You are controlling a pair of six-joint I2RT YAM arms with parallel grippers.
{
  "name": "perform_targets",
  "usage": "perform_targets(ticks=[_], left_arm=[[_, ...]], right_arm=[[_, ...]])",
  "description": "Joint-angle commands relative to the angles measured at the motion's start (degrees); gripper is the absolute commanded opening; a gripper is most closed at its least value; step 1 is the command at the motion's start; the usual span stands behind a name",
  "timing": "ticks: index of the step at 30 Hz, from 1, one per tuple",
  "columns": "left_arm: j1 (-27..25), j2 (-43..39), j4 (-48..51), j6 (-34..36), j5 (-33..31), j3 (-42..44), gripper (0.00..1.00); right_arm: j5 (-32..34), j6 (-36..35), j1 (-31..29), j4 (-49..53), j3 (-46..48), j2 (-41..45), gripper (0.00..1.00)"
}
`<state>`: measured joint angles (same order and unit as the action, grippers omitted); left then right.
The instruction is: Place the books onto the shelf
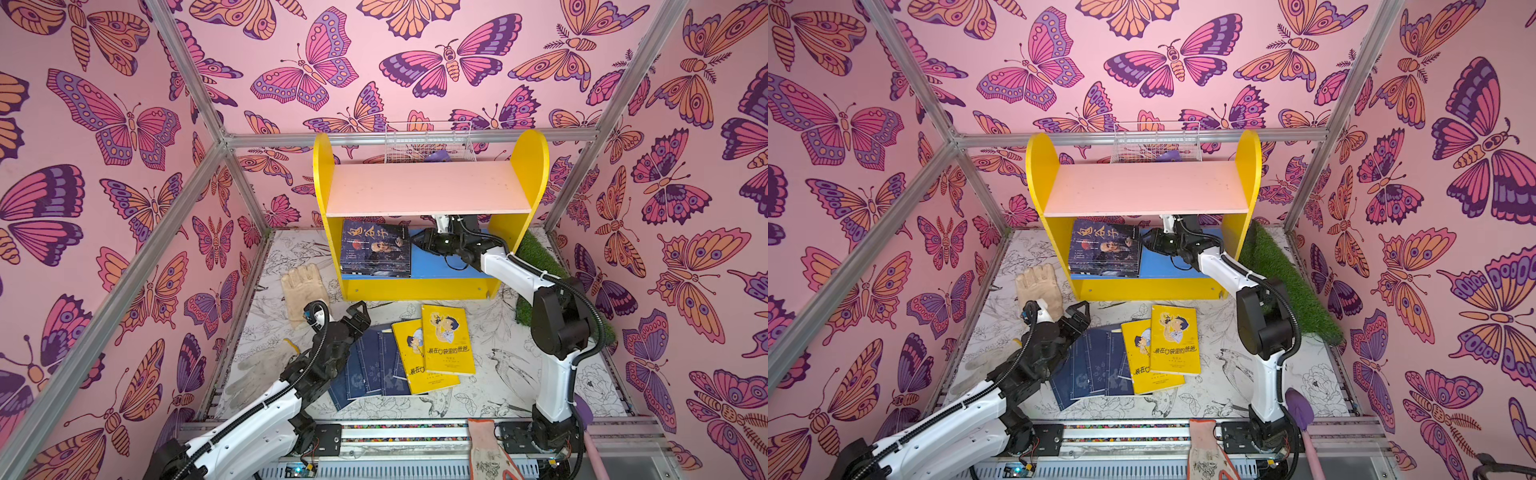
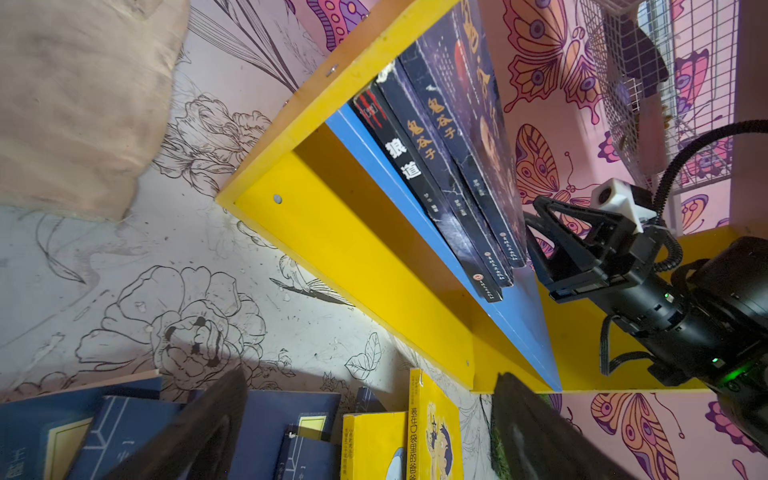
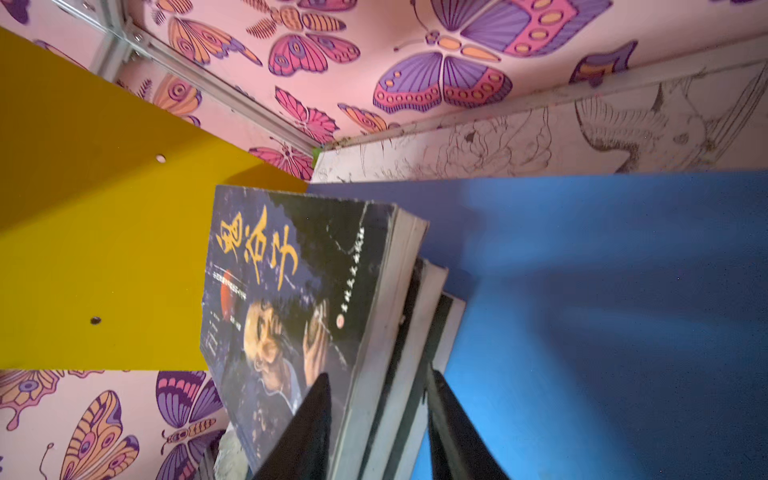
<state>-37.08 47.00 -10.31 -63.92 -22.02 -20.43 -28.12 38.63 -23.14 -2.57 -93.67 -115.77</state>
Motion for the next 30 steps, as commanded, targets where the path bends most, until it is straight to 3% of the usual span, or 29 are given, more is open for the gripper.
perform_targets(ticks=[1, 5, 13, 16, 21, 30], left_arm=[[0.5, 0.6, -3.2, 0.8, 1.8, 0.7, 0.94], [0.5, 0.7, -3.0, 0.6, 2.1, 1.0, 0.94], [0.7, 1.0, -2.8, -0.2, 2.6, 1.0, 0.94], [0.7, 1.5, -2.7, -0.3, 3.1, 1.0, 0.94], [0.8, 2.4, -3.6, -0.4, 3.2, 1.0, 0.94], [1.2, 5.2, -5.0, -0.3, 4.3, 1.0, 0.94]], right_arm=[[0.2, 7.1, 1.0, -15.8, -2.0, -3.6, 0.4], [-1.2, 11.8, 1.1, -22.7, -6.4, -8.9, 0.4], [-8.3, 12.2, 1.3, -19.1, -21.6, -20.3, 0.4], [-12.5, 9.3, 1.5, -14.8, -26.4, -22.7, 0.4], [-14.8, -0.9, 2.3, 0.6, -33.8, -25.0, 0.4], [-20.8, -7.9, 3.0, 13.2, -45.9, -30.4, 0.4]])
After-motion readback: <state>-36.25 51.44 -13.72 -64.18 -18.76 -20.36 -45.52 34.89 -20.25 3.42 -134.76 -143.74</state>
